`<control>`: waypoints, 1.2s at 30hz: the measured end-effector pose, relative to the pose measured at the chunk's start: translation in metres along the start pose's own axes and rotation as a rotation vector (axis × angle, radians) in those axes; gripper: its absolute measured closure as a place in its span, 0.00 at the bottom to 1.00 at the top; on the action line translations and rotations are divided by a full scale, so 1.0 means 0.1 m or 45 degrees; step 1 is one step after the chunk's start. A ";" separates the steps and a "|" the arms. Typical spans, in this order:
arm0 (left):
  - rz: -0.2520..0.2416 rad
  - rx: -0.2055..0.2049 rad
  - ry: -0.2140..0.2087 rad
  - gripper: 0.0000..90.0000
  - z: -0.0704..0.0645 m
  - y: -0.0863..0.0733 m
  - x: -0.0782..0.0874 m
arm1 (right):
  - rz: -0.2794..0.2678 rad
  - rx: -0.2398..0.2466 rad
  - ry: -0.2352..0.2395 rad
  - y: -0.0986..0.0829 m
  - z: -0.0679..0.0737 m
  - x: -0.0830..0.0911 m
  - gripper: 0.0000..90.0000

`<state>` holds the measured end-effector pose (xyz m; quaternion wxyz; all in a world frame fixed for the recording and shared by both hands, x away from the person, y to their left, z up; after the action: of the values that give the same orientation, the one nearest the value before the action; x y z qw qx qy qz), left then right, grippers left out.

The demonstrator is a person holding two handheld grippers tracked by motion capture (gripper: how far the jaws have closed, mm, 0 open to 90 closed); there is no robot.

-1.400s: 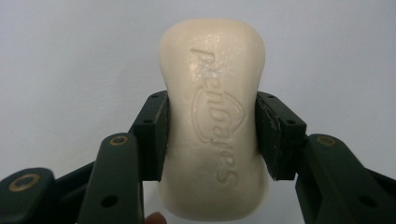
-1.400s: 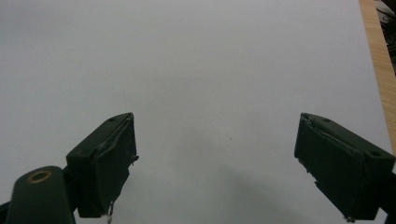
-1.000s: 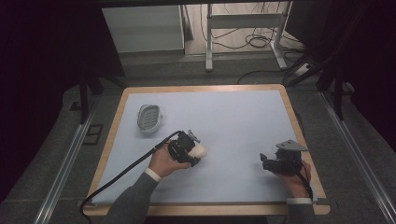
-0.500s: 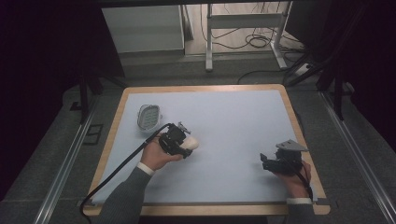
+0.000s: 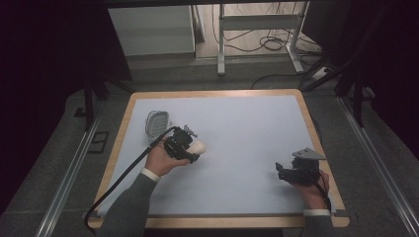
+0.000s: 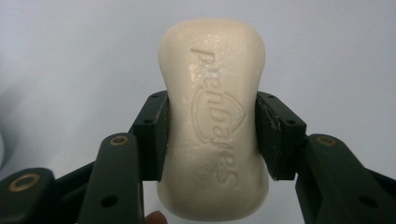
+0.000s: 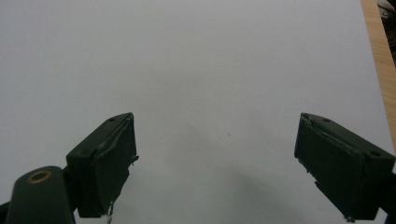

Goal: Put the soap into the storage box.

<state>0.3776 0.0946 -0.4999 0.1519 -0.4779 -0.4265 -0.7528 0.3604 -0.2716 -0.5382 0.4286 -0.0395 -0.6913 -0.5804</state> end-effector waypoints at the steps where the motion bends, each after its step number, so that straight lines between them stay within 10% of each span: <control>1: 0.000 0.004 -0.003 0.55 0.01 0.00 0.01 | 0.001 0.000 0.002 0.00 0.00 0.00 0.14; 36: -0.020 0.075 0.056 0.55 0.37 0.02 0.14 | 0.008 0.005 -0.010 -0.01 0.00 -0.01 0.14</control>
<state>0.3941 0.1251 -0.4800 0.1693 -0.4531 -0.4488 -0.7514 0.3605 -0.2714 -0.5391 0.4280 -0.0431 -0.6940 -0.5773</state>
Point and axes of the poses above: each handheld gripper's, and its own axes: x roughly backward along the jaws, y roughly out of its top, z roughly to its left, the point moved 5 cm from there along -x, roughly forward along the jaws, and after that the axes turned 14 degrees about y, right-handed, at the moved point
